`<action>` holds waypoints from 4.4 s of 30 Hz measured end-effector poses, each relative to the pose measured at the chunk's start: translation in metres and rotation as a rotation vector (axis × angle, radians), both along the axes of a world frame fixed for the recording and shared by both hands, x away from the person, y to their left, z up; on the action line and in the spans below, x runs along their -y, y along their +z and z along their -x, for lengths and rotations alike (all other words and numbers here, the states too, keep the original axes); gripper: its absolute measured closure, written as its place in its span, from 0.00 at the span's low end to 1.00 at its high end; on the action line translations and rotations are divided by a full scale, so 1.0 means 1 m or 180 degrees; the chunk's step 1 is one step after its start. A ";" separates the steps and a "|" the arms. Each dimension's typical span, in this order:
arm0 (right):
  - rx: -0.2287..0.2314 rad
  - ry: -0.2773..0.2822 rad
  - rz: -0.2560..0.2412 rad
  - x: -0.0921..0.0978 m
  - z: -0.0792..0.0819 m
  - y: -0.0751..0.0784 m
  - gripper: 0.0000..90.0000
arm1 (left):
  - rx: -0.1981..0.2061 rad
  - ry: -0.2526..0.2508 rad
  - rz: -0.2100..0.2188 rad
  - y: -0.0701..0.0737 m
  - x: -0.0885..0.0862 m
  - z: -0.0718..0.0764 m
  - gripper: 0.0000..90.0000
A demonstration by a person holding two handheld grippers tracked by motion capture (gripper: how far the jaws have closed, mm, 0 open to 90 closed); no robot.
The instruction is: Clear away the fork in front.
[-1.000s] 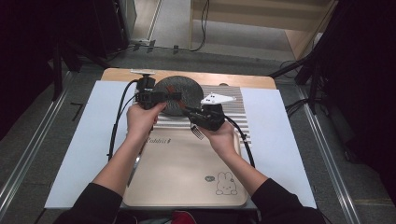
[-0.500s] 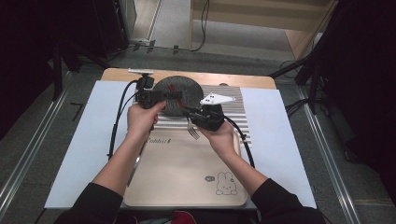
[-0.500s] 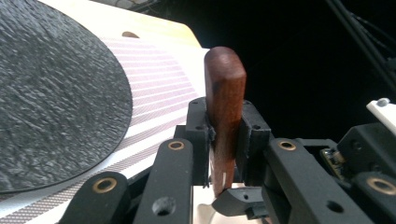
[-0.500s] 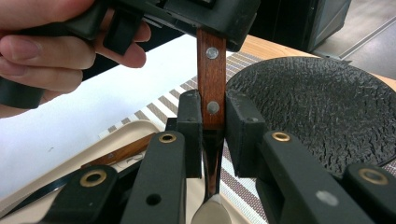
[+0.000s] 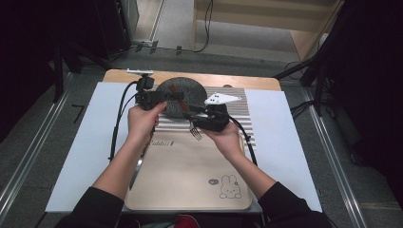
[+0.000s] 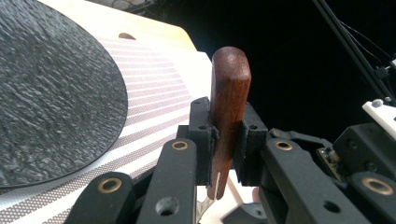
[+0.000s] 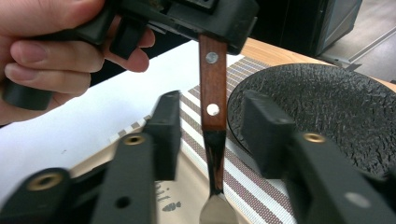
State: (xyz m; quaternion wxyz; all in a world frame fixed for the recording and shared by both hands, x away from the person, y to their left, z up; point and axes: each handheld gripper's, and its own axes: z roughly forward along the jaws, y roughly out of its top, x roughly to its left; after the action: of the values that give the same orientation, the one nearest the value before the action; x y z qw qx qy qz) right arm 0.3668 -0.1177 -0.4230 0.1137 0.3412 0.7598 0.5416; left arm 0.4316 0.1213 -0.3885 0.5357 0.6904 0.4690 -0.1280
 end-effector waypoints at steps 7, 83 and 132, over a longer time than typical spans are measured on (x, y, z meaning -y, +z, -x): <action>-0.0091 0.0097 0.0011 0.008 0.004 0.005 0.42 | 0.0003 -0.0013 0.0005 0.001 -0.008 0.001 0.89; -0.0379 -0.0080 0.0256 0.121 0.088 -0.033 0.29 | -0.0264 -0.1133 -0.0648 -0.034 -0.046 0.057 0.88; -0.0366 -0.0210 0.0381 0.148 0.122 -0.050 0.29 | -0.0077 -0.0728 -0.1419 -0.099 -0.031 0.051 0.66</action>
State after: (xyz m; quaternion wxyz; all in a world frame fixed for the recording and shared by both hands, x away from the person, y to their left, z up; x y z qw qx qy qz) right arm 0.2445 -0.2655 -0.4734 0.1077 0.3891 0.7845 0.4707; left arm 0.3805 0.1519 -0.4879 0.3466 0.8385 0.4107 -0.0895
